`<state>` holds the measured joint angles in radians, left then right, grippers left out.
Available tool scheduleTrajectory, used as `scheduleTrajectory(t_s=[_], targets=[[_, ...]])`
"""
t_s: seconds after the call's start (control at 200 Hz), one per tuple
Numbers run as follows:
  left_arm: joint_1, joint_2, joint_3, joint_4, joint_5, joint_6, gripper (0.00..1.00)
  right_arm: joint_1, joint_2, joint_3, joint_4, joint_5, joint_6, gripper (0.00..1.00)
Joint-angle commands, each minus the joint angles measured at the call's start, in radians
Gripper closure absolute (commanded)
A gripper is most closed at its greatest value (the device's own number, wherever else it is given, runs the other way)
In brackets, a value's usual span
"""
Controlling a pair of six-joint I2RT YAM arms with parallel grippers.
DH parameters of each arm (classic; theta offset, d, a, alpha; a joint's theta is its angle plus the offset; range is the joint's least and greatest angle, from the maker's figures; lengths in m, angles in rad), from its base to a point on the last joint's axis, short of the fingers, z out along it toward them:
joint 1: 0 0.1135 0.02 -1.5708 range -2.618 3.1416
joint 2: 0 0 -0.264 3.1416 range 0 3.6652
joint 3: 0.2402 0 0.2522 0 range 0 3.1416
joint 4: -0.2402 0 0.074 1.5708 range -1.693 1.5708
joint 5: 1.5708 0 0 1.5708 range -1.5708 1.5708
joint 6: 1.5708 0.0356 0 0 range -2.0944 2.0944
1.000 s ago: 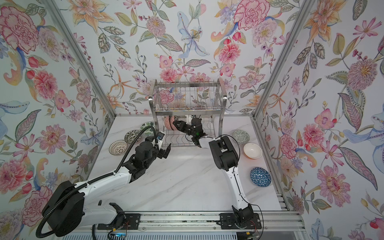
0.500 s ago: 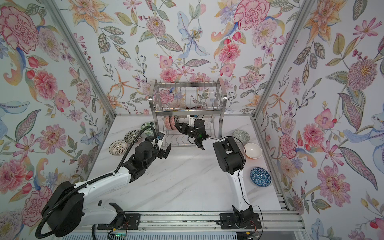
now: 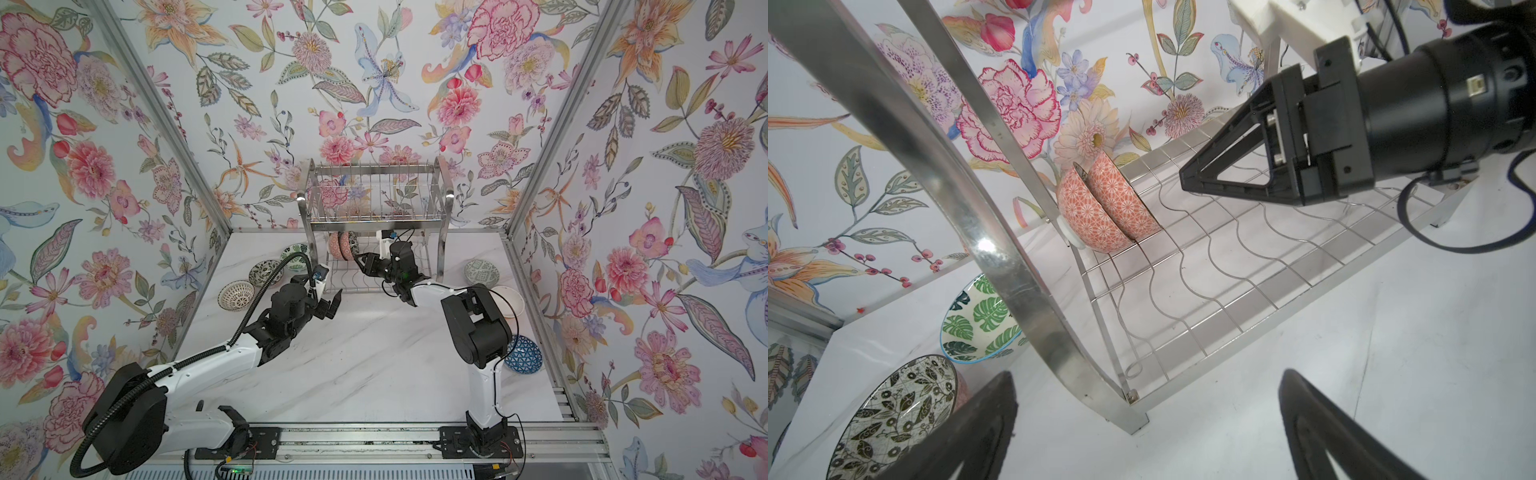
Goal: Load bowls into a dish rack
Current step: Pick up the bowl from the middle-right of the table.
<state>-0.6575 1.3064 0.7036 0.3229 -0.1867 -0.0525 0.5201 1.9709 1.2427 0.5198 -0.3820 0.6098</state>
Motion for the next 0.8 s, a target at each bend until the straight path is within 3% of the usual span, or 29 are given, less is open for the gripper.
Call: scheduleTrajectory(t_s=[0.0, 0.26, 0.796], targets=[[-0.028, -0.022, 0.041, -0.042, 0.008, -0.029, 0.01, 0.016, -0.069, -0.032, -0.127, 0.090, -0.106, 0.59], [-0.040, -0.038, 0.034, -0.083, 0.013, -0.137, 0.01, 0.065, -0.200, -0.079, -0.326, 0.281, -0.204, 0.52], [-0.069, -0.119, -0.067, -0.035, 0.027, -0.287, 0.01, 0.174, -0.401, -0.127, -0.683, 0.583, -0.271, 0.20]])
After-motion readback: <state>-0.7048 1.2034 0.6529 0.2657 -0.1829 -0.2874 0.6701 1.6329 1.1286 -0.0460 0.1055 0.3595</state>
